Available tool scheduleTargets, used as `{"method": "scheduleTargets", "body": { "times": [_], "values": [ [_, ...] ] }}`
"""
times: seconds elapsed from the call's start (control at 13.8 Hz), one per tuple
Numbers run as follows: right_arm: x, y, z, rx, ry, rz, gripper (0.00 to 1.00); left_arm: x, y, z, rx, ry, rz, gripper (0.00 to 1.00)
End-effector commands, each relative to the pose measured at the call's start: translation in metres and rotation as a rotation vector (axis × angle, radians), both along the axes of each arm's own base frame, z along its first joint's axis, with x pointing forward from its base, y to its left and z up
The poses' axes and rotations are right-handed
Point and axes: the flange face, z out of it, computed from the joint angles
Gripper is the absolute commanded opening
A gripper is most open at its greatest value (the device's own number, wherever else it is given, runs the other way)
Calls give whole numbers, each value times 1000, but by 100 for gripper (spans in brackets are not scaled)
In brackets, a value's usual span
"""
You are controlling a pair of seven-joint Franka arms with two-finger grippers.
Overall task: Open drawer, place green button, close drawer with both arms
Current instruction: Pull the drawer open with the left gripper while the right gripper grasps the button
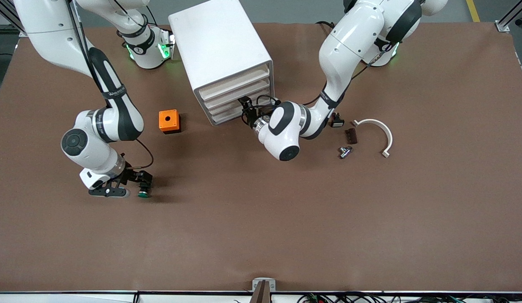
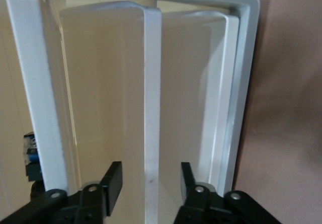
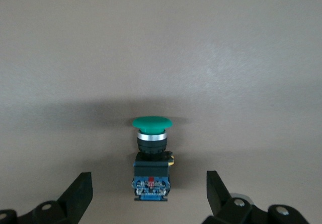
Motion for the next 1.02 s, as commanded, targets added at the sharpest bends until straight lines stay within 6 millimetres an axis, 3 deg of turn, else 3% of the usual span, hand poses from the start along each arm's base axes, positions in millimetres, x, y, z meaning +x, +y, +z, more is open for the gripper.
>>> {"method": "scheduleTargets", "body": {
  "times": [0.0,0.15,0.36,0.51,0.58,0.73,0.8,0.94],
  "values": [
    [-5,7,-18,6,-5,-15,100,-8,-8,-2,-1,22,-4,44],
    [-7,8,-25,6,0,-24,100,-9,-9,-3,-2,21,-7,32],
    [-10,10,-31,6,-4,-30,100,-12,-10,-7,3,24,-10,0],
    [-10,10,-34,6,0,-30,100,-7,-7,-7,0,17,-7,0],
    [-11,10,-35,5,3,-29,86,-1,-2,-7,5,9,-4,0],
    [-11,11,-35,5,3,-27,27,36,27,-5,-9,-10,52,0],
    [-11,12,-35,5,3,-26,6,58,43,-1,-35,-28,83,0],
    [-11,12,-35,5,5,-27,0,94,71,8,-88,-75,125,0]
  ]
}}
